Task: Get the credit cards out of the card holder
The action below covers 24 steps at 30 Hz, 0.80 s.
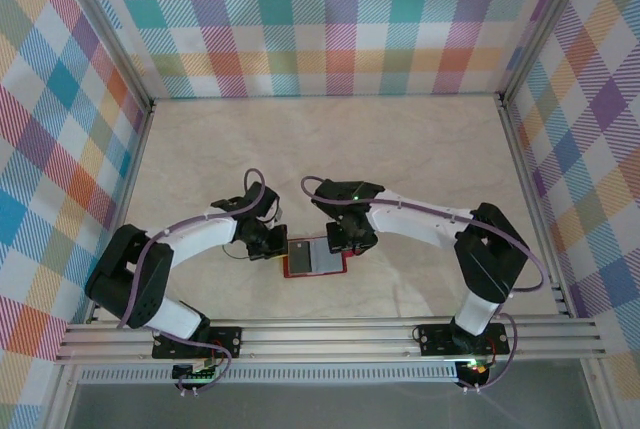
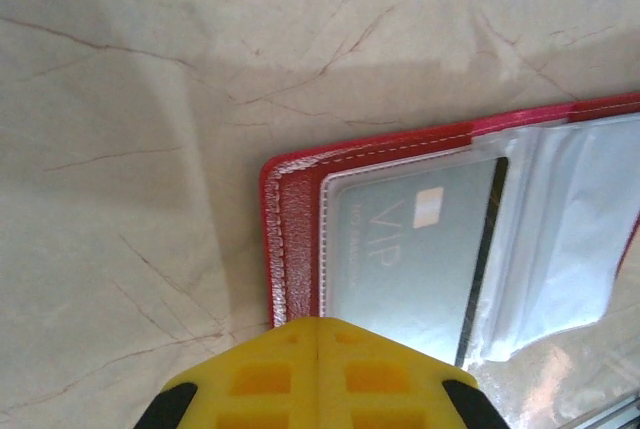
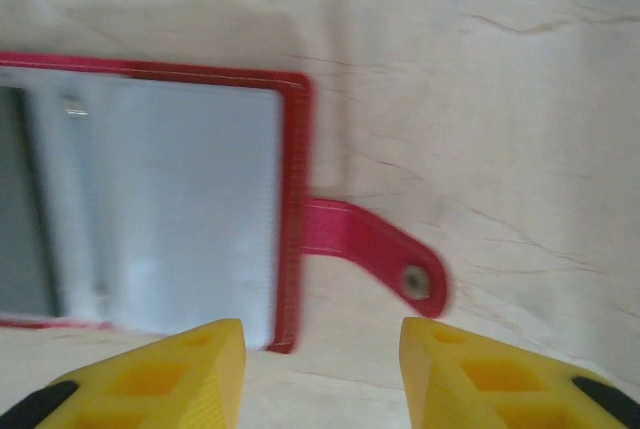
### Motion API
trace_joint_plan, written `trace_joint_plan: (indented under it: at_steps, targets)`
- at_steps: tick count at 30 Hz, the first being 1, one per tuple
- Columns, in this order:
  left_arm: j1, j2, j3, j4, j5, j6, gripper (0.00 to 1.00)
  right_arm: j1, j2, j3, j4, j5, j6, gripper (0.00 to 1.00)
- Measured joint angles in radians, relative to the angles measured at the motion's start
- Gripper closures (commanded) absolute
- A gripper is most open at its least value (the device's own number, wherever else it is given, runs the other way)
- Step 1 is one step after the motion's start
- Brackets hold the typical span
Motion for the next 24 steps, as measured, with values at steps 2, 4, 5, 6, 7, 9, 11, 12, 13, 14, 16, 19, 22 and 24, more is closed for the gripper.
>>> trace_joint_plan:
  at_steps: [2, 4, 5, 6, 7, 9, 11, 12, 13, 14, 16, 19, 22, 24]
  targets:
    - [0.000, -0.015, 0.002, -0.002, 0.000, -0.001, 0.98, 0.000, 0.000, -0.005, 0.061, -0.064, 0.009, 0.66]
    - [0.000, -0.031, 0.005, -0.002, 0.001, -0.002, 0.98, 0.000, 0.002, -0.017, 0.131, -0.134, 0.024, 0.72]
    - [0.000, -0.037, 0.006, 0.000, 0.002, -0.005, 0.99, 0.000, 0.004, -0.022, 0.161, -0.165, 0.030, 0.75]
    - [0.000, -0.042, 0.006, 0.002, 0.008, -0.009, 0.99, 0.000, 0.010, -0.027, 0.194, -0.197, 0.039, 0.79]
    - [0.000, -0.044, 0.006, 0.005, 0.017, -0.013, 0.99, -0.001, 0.019, -0.030, 0.223, -0.226, 0.047, 0.82]
    - [0.000, -0.044, 0.006, 0.013, 0.036, -0.020, 0.99, -0.006, 0.042, -0.031, 0.270, -0.270, 0.058, 0.84]
    - [0.000, -0.041, 0.005, 0.032, 0.058, -0.032, 0.99, -0.007, 0.066, -0.032, 0.306, -0.303, 0.067, 0.85]
    - [0.000, -0.036, 0.005, 0.044, 0.068, -0.036, 0.99, -0.008, 0.079, -0.032, 0.320, -0.317, 0.072, 0.85]
    - [0.000, -0.029, 0.005, 0.055, 0.073, -0.040, 0.99, -0.010, 0.094, -0.032, 0.333, -0.330, 0.073, 0.85]
    - [0.000, -0.022, 0.005, 0.061, 0.077, -0.040, 1.00, -0.012, 0.105, -0.032, 0.343, -0.338, 0.073, 0.85]
    - [0.000, -0.004, 0.002, 0.071, 0.082, -0.042, 1.00, -0.017, 0.127, -0.032, 0.353, -0.352, 0.073, 0.84]
    - [0.000, 0.022, -0.002, 0.076, 0.080, -0.042, 1.00, -0.019, 0.153, -0.032, 0.357, -0.360, 0.072, 0.81]
    - [0.000, 0.045, -0.008, 0.078, 0.072, -0.042, 1.00, -0.021, 0.173, -0.032, 0.356, -0.359, 0.073, 0.74]
    - [0.000, 0.053, -0.014, 0.078, 0.061, -0.039, 1.00, -0.023, 0.176, -0.032, 0.353, -0.358, 0.071, 0.70]
